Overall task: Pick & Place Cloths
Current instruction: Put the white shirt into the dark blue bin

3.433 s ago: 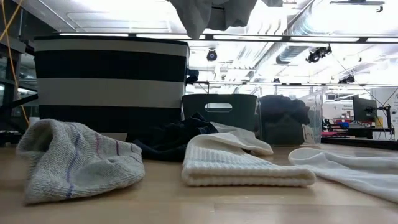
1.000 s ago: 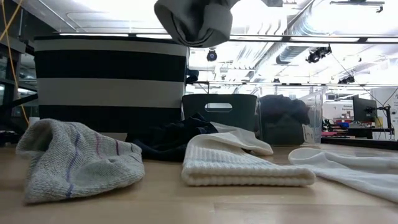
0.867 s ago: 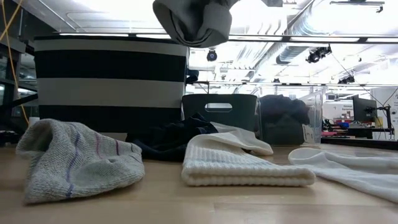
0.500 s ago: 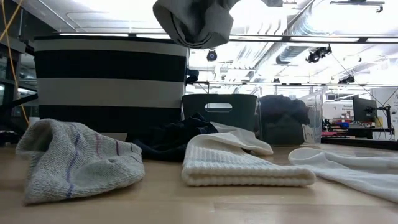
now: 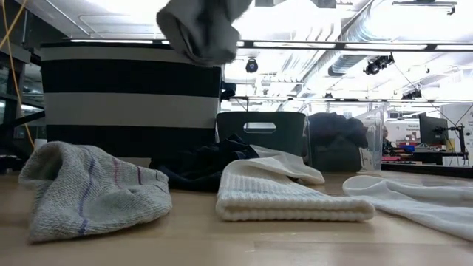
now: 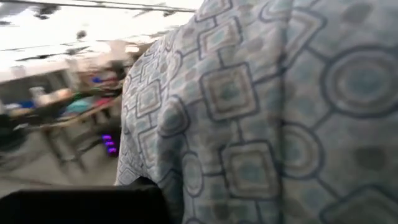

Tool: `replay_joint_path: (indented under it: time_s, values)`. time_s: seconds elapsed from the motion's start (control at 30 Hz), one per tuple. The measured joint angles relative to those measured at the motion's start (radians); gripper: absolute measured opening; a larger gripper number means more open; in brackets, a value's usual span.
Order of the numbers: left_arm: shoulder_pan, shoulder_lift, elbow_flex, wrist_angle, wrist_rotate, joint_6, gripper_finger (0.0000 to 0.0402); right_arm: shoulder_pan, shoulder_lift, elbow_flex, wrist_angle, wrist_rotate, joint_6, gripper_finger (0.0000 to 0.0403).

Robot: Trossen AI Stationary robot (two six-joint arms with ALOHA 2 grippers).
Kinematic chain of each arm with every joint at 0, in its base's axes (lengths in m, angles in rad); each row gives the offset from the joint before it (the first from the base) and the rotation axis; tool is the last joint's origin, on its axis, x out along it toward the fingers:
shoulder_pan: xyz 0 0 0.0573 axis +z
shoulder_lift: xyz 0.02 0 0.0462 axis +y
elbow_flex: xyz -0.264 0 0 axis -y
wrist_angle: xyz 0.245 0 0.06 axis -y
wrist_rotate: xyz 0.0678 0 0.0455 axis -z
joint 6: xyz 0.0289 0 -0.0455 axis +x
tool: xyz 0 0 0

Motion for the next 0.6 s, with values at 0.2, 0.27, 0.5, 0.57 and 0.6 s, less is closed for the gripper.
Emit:
replay_joint_path:
  time_s: [0.2,0.27,0.5,0.57,0.6]
  values:
    - [0.002,-0.085,0.003,0.047,-0.197,-0.092,0.0094,-0.004,-0.038,-0.002,-0.015,0.074,-0.036,0.0214]
    - [0.005,-0.122,0.001,0.028,-0.231,-0.132,0.0094,-0.004,-0.041,-0.001,-0.01,0.098,-0.049,0.0214]
    - [0.08,-0.247,0.003,0.017,-0.257,-0.223,0.0094,-0.004,-0.046,-0.001,-0.018,0.129,-0.077,0.0215]
    - [0.107,-0.269,0.002,0.006,-0.258,-0.216,0.0094,-0.004,-0.046,-0.001,-0.017,0.129,-0.078,0.0215]
    - [0.12,-0.28,0.003,0.001,-0.255,-0.216,0.0094,-0.004,-0.046,-0.001,-0.017,0.129,-0.079,0.0215]
